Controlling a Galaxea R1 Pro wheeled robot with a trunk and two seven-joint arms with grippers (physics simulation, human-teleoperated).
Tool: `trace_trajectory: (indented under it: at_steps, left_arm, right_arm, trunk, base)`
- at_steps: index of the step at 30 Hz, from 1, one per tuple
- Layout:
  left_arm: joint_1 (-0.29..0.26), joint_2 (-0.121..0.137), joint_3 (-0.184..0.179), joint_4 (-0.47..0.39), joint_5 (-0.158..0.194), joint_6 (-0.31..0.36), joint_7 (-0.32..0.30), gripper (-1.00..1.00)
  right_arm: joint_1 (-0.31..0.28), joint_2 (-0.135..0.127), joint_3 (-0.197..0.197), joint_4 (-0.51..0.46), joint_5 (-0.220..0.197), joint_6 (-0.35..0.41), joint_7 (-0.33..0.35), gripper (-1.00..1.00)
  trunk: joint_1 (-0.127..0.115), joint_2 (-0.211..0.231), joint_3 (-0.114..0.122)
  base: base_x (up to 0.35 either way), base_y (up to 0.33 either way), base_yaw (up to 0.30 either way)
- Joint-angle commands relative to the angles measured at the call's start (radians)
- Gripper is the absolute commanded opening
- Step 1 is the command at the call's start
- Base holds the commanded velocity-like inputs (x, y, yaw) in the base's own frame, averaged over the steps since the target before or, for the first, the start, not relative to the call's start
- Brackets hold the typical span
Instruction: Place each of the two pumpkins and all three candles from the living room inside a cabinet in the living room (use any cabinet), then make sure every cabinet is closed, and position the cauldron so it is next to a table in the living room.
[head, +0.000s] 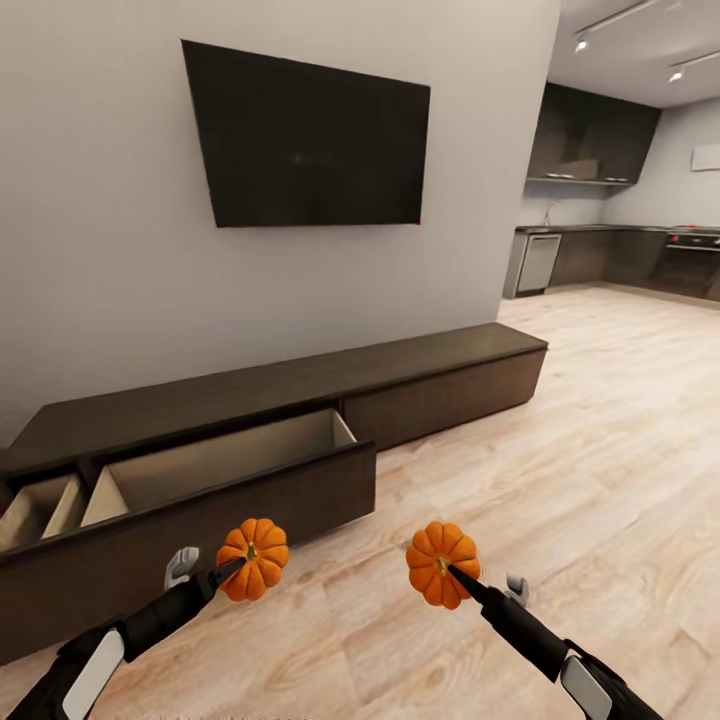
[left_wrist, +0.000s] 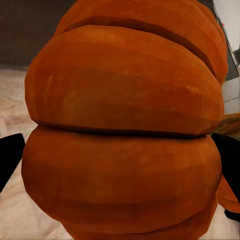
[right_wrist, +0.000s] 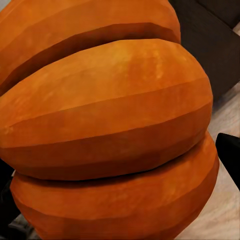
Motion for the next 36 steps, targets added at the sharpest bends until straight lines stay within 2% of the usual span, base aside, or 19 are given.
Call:
trace_trajectory:
  at_steps: [1,5,17,28,36]
  left_arm:
    - [-0.001,0.000,0.001,0.000,0.010,0.010,-0.002,-1.00]
    - [-0.001,0.001,0.001,0.000,0.012,0.011,-0.003,-1.00]
    - [-0.001,0.000,0.000,0.000,0.005,0.041,-0.002,-1.00]
    - [-0.001,-0.002,0.000,0.000,0.003,0.043,0.005,-1.00]
    - [-0.001,-0.002,0.000,0.000,0.002,0.043,0.006,-1.00]
  right_arm:
    - [0.000,-0.001,0.001,-0.001,-0.012,0.011,0.002,-1.00]
    - [0.000,-0.001,0.001,-0.001,-0.012,0.011,0.002,-1.00]
    - [0.000,-0.001,0.001,-0.001,-0.012,0.011,0.002,-1.00]
    - [0.000,-0.001,0.001,-0.001,-0.012,0.010,0.003,-1.00]
    - [0.000,-0.001,0.000,-0.001,-0.012,0.011,0.002,-1.00]
  trunk:
    - [0.000,0.000,-0.001]
    - [0.000,0.000,-0.001]
    - [-0.006,0.003,0.045]
    - [-0.048,0.080,0.080]
    - [-0.079,0.136,0.105]
  base:
    - [0.001,0.000,0.288]
    - [0.000,0.000,0.288]
    - [0.000,0.000,0.288]
    - [0.000,0.000,0.282]
    - [0.000,0.000,0.044]
